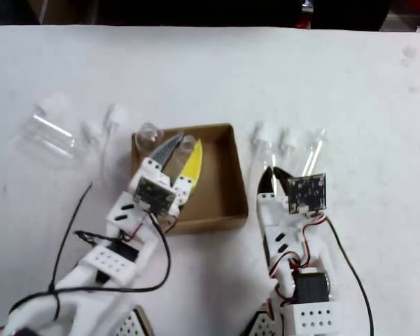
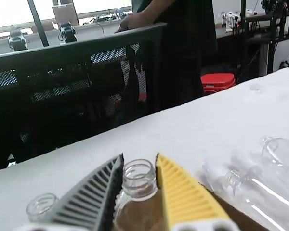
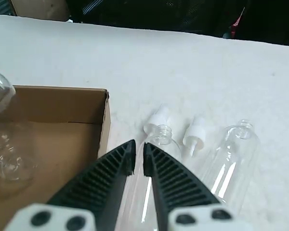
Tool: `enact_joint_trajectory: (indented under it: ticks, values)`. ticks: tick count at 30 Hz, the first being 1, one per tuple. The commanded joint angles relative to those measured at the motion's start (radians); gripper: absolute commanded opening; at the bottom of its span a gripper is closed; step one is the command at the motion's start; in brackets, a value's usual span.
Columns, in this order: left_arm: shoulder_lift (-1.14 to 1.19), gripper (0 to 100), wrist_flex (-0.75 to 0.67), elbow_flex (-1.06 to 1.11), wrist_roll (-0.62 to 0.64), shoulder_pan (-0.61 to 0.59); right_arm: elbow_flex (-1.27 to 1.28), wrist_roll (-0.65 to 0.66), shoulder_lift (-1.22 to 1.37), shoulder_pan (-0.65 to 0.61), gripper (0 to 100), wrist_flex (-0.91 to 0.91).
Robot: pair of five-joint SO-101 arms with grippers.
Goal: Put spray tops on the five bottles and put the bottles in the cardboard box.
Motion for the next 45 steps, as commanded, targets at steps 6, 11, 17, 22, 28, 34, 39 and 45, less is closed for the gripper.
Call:
enact_joint_trajectory:
  ticks: [6,11,17,22,28,34,39,45]
  values:
    - [-0.252,10,0.373,-0.058,0.021,-0.027,0.009,-0.008,0.002,-0.005,1.9,0.007]
    - [-0.266,8,0.373,-0.061,0.032,-0.045,0.009,-0.008,0.002,-0.005,1.9,0.007]
    - [-0.266,8,0.374,-0.060,0.032,-0.044,0.009,-0.008,0.002,-0.005,1.9,0.007]
    - [-0.266,8,0.371,-0.066,0.035,-0.044,0.009,-0.008,0.002,-0.005,1.9,0.007]
    - [-0.265,8,0.279,-0.068,0.038,-0.045,0.009,-0.008,0.002,-0.005,1.9,0.007]
    - [-0.263,8,0.273,-0.071,0.038,-0.045,0.009,-0.008,0.002,-0.005,1.9,0.007]
    - [-0.145,6,0.224,-0.132,0.040,-0.047,0.009,-0.008,0.002,-0.005,1.9,0.007]
    - [0.134,2,0.031,-0.175,0.032,-0.047,0.009,-0.008,0.002,-0.005,1.9,0.007]
